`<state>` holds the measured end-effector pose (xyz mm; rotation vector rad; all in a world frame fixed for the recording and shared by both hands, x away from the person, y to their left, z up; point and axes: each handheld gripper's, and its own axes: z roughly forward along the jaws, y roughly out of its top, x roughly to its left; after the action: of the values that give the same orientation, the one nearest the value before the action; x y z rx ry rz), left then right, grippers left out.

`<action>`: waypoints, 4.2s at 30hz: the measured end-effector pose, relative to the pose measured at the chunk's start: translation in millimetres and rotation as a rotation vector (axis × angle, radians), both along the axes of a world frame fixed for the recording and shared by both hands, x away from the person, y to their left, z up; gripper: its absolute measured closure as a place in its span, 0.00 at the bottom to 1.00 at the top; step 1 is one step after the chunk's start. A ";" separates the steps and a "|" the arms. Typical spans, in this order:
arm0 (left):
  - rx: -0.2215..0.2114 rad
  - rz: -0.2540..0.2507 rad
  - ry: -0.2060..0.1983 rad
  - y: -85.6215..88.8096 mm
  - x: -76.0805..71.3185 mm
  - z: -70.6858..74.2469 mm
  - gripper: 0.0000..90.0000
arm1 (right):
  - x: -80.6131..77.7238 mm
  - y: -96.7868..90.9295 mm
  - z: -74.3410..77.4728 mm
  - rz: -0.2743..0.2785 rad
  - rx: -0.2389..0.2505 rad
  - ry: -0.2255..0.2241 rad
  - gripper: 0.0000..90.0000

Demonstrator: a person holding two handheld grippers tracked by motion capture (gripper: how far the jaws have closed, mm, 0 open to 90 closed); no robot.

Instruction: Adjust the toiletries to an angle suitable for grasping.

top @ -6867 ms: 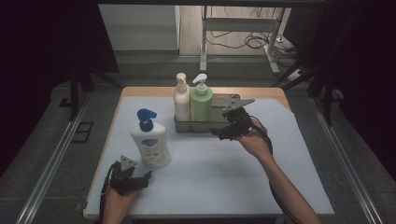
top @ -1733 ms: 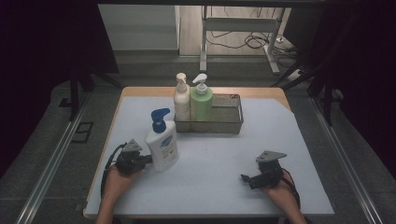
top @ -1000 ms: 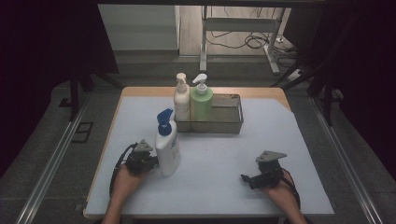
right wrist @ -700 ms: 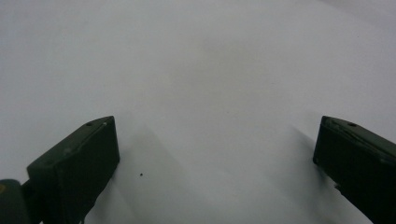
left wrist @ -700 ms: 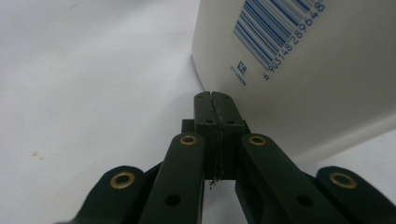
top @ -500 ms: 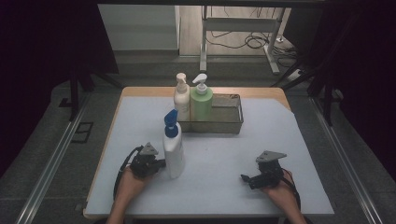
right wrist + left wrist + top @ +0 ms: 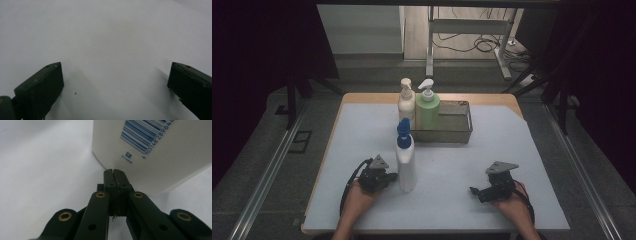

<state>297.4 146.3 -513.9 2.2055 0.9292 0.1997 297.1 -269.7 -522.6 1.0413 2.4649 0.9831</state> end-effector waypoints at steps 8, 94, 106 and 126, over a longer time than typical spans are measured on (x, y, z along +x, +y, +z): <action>-0.015 -0.032 0.010 -10.8 -4.1 0.2 0.98 | 0.3 -0.2 0.1 0.002 0.003 0.004 0.00; 0.070 0.156 -0.073 7.5 -50.7 -9.0 0.14 | -17.7 24.9 46.6 0.137 0.080 -0.016 0.04; 0.061 0.161 -0.079 7.4 -51.3 -10.0 0.14 | -13.9 42.6 63.5 0.165 0.127 -0.026 0.05; 0.061 0.162 -0.079 7.5 -51.5 -10.2 0.14 | -4.7 84.5 93.1 0.214 0.184 -0.037 0.12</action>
<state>245.9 153.8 -524.0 2.1616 1.0703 0.3935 292.4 -185.2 -429.5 0.8131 2.5323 1.3041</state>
